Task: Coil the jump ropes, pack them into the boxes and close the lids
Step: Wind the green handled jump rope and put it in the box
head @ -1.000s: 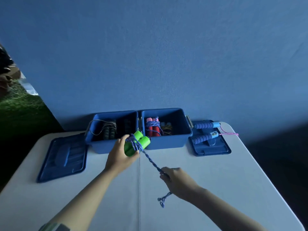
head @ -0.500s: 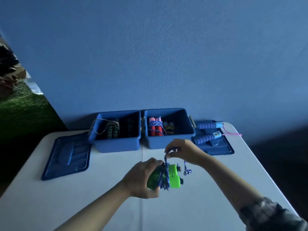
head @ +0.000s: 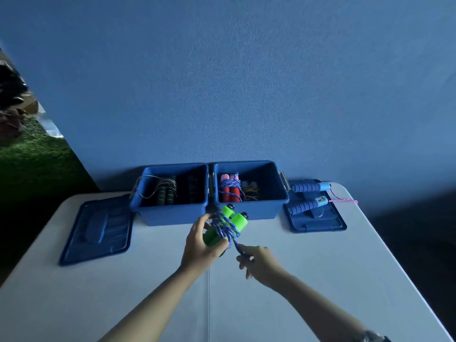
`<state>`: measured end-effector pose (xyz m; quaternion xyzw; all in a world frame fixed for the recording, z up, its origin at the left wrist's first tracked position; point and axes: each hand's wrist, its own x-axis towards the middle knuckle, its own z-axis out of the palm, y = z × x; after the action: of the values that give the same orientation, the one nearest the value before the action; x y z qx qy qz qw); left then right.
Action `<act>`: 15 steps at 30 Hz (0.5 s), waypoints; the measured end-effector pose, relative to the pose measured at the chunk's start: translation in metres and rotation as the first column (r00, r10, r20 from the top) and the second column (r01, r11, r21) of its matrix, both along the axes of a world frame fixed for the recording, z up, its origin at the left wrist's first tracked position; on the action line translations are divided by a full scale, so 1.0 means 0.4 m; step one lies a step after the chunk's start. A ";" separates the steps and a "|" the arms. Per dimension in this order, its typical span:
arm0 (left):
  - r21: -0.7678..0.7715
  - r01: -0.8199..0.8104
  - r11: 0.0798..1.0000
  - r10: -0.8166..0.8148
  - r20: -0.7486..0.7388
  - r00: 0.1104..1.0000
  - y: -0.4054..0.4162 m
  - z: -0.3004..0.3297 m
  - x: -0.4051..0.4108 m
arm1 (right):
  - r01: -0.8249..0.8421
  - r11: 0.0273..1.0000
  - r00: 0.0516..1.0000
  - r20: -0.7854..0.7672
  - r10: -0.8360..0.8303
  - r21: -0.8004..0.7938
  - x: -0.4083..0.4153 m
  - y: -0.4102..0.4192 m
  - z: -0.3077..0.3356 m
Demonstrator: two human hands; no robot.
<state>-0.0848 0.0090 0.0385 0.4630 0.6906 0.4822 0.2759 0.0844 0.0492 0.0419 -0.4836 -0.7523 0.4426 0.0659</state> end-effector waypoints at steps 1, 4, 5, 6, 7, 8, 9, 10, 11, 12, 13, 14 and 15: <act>-0.024 -0.024 0.999 0.024 -0.012 1.000 -0.002 -0.004 -0.008 | 0.013 0.999 0.999 0.033 -0.014 0.032 0.001 -0.004 0.001; -0.154 -0.056 0.987 0.044 -0.083 0.996 -0.010 -0.010 -0.030 | 0.044 0.984 0.993 0.104 -0.062 0.170 0.007 -0.006 0.010; -0.192 -0.055 0.980 0.033 -0.113 0.993 -0.012 -0.009 -0.032 | 0.016 0.968 0.987 0.152 -0.056 0.250 0.009 -0.006 0.014; -0.230 -0.046 0.972 0.010 -0.155 0.988 -0.013 -0.009 -0.032 | -0.032 0.948 0.981 0.191 -0.030 0.316 0.011 -0.005 0.017; -0.262 -0.027 0.965 -0.027 -0.202 0.979 -0.014 -0.006 -0.028 | -0.083 0.928 0.980 0.199 0.010 0.362 0.012 -0.004 0.020; -0.291 -0.003 0.957 -0.070 -0.240 0.968 -0.015 -0.003 -0.023 | -0.130 0.909 0.980 0.193 0.057 0.396 0.012 -0.004 0.023; -0.314 0.021 0.949 -0.108 -0.264 0.958 -0.014 0.002 -0.016 | -0.164 0.889 0.979 0.179 0.095 0.428 0.011 -0.004 0.028; -0.331 0.042 0.943 -0.139 -0.277 0.951 -0.011 0.006 -0.010 | -0.179 0.869 0.980 0.161 0.116 0.462 0.011 -0.002 0.034; -0.346 0.065 0.936 -0.170 -0.284 0.943 -0.010 0.012 -0.005 | -0.177 0.851 0.982 0.139 0.124 0.494 0.011 0.002 0.038; -0.363 0.092 0.927 -0.206 -0.290 0.935 -0.007 0.017 -0.001 | -0.157 0.836 0.987 0.106 0.119 0.526 0.012 0.008 0.042; -0.384 0.125 0.915 -0.248 -0.291 0.924 -0.004 0.022 0.003 | -0.134 0.828 0.991 0.074 0.112 0.544 0.013 0.016 0.048; -0.415 0.157 0.896 -0.292 -0.286 0.913 -0.001 0.025 0.006 | -0.127 0.819 0.992 0.050 0.119 0.559 0.015 0.026 0.053; -0.449 0.177 0.876 -0.328 -0.285 0.901 0.002 0.031 0.010 | -0.139 0.809 0.989 0.040 0.142 0.572 0.017 0.034 0.059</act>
<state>-0.0809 0.0098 0.0509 0.5603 0.7470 0.1938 0.3007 0.0910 0.0628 0.0655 -0.3832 -0.8840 0.2010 0.1770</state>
